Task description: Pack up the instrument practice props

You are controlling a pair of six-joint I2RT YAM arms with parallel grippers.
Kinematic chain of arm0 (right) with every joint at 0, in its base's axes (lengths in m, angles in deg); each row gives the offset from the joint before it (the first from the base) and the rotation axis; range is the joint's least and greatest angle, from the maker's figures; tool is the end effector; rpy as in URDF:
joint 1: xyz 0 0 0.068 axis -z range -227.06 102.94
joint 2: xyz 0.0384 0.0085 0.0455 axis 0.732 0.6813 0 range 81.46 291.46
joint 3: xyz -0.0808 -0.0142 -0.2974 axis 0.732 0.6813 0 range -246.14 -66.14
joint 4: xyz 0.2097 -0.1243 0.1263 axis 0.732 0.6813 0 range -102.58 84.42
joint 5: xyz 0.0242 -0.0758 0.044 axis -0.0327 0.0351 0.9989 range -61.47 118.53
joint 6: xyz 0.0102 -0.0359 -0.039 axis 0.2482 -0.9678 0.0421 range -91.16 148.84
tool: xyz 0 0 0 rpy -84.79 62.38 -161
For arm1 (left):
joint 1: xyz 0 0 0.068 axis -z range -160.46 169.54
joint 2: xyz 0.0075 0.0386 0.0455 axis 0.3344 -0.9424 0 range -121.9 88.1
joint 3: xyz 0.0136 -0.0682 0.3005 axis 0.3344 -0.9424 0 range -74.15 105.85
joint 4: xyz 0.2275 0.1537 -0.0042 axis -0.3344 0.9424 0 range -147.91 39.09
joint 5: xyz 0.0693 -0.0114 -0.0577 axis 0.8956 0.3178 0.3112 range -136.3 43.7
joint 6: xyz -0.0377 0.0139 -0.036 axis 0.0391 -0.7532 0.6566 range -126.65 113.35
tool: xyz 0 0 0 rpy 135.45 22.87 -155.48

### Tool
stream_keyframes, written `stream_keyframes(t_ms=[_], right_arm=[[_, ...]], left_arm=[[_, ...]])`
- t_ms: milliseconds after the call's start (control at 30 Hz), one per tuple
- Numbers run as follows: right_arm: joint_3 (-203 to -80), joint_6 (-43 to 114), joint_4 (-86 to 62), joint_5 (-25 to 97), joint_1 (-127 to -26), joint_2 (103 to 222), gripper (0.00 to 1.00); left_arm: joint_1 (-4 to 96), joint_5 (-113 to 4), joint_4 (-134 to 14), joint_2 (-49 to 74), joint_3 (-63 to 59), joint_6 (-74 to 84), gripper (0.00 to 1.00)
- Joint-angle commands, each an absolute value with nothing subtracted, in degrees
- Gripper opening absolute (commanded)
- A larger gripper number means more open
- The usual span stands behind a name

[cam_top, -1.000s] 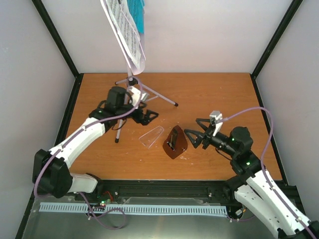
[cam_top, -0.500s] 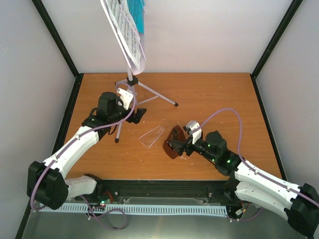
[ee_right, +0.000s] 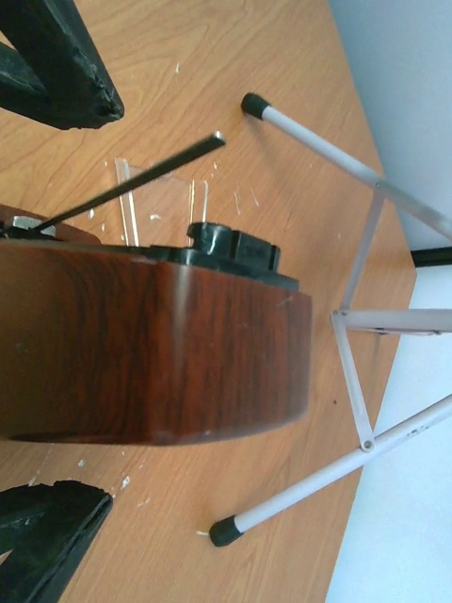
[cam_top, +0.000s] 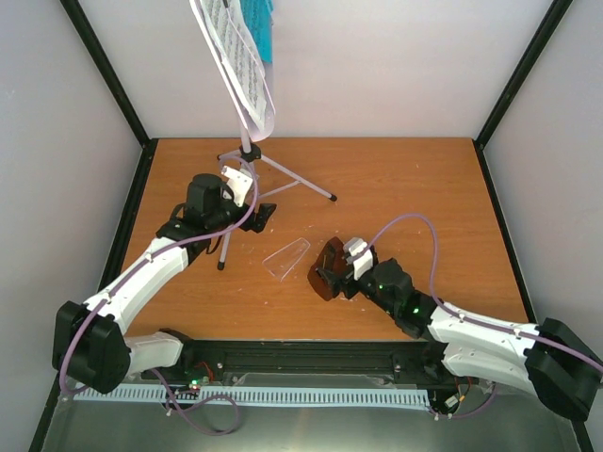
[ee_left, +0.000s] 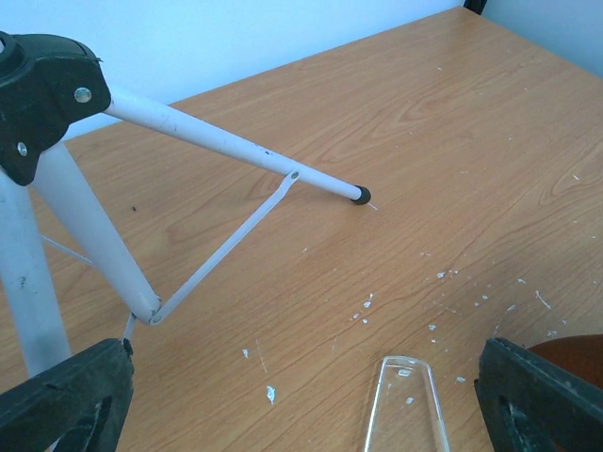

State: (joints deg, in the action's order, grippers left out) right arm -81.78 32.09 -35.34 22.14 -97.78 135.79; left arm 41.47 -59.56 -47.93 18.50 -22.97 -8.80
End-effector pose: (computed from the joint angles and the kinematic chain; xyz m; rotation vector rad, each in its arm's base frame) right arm 0.1230 0.1441 0.2127 -0.6848 1.7544 0.5507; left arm 0.2523 -0.1105 0.3187 0.5744 2.0023 -0.4507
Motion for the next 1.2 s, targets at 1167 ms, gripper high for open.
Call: stream_keyframes(t_ms=[1167], right_arm=[[-78.5, 34.8, -41.7, 8.0, -101.0, 135.1, 0.76]], left_arm=[[41.6, -60.0, -50.2, 16.7, -22.4, -10.3, 0.99]])
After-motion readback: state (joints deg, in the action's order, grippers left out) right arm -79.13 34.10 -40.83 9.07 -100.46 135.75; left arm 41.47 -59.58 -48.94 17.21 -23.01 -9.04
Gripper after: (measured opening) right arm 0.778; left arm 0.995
